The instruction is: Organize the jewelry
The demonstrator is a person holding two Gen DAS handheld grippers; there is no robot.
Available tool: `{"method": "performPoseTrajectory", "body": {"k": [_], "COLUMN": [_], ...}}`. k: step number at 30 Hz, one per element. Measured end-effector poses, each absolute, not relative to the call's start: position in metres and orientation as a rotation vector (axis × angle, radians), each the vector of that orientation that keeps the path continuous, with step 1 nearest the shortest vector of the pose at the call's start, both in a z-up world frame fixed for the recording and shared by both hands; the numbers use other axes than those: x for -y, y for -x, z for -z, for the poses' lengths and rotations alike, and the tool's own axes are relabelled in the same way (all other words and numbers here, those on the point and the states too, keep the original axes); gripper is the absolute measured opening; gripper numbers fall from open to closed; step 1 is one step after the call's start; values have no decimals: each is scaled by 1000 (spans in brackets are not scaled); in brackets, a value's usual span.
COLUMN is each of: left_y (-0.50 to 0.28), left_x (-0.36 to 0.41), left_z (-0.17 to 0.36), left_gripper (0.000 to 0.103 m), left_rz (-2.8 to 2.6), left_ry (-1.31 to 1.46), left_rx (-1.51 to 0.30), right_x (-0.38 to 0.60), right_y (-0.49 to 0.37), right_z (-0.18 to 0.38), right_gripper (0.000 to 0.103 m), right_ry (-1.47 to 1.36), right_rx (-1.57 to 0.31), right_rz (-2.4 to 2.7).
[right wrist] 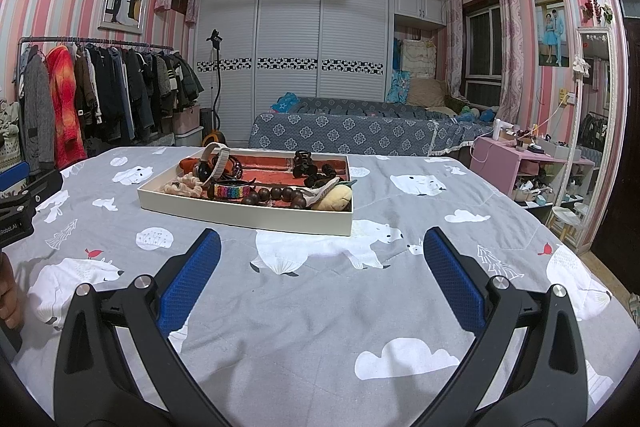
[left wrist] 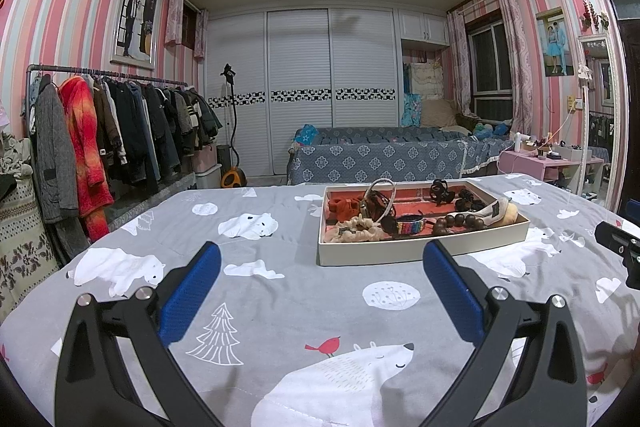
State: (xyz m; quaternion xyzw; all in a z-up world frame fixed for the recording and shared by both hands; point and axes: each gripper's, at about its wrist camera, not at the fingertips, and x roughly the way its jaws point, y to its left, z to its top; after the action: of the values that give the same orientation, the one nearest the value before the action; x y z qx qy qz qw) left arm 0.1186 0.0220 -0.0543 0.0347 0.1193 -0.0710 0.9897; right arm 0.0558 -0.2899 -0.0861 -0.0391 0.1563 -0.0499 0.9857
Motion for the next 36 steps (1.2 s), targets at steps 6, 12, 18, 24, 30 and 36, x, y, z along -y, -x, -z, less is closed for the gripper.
{"method": "performPoseTrajectory", "body": {"k": [6, 12, 18, 24, 30, 36], "left_y": [-119, -119, -120, -120, -120, -120], "left_x": [-21, -20, -19, -19, -18, -18], "left_z": [54, 53, 53, 53, 54, 54], "left_gripper": [99, 99, 99, 99, 99, 99], "left_rz": [143, 144, 144, 145, 145, 144], "left_ry": [-68, -67, -66, -66, -68, -69], "left_rx": [-242, -244, -246, -248, -247, -246], "right_x": [290, 291, 290, 290, 290, 291], "right_y": [-55, -56, -56, -56, -56, -55], "right_z": [86, 86, 86, 86, 86, 86], "right_gripper": [99, 99, 99, 99, 99, 99], "right_ry": [77, 75, 76, 76, 75, 75], "right_rx": [-315, -315, -316, -317, -317, -316], "right_rz": [100, 100, 100, 100, 100, 100]}}
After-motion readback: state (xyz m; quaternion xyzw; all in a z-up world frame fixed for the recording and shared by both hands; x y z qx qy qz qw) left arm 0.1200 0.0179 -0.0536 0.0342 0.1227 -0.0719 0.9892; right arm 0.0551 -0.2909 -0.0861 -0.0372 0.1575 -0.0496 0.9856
